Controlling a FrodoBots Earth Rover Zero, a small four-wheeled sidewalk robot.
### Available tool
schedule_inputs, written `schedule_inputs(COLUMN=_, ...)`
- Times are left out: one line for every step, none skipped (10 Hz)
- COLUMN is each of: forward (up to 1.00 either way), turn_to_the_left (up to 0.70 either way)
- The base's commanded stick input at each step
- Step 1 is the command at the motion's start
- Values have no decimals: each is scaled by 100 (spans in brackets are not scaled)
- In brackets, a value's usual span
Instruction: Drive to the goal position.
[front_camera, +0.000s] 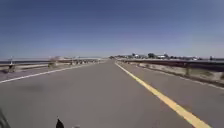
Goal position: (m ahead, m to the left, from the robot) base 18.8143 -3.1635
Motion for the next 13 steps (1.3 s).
schedule_inputs(forward=100, turn_to_the_left=0)
schedule_inputs(forward=100, turn_to_the_left=0)
schedule_inputs(forward=100, turn_to_the_left=0)
schedule_inputs(forward=100, turn_to_the_left=0)
schedule_inputs(forward=100, turn_to_the_left=0)
schedule_inputs(forward=100, turn_to_the_left=0)
schedule_inputs(forward=100, turn_to_the_left=0)
schedule_inputs(forward=100, turn_to_the_left=0)
schedule_inputs(forward=100, turn_to_the_left=0)
schedule_inputs(forward=100, turn_to_the_left=0)
schedule_inputs(forward=100, turn_to_the_left=0)
schedule_inputs(forward=100, turn_to_the_left=0)
schedule_inputs(forward=100, turn_to_the_left=0)
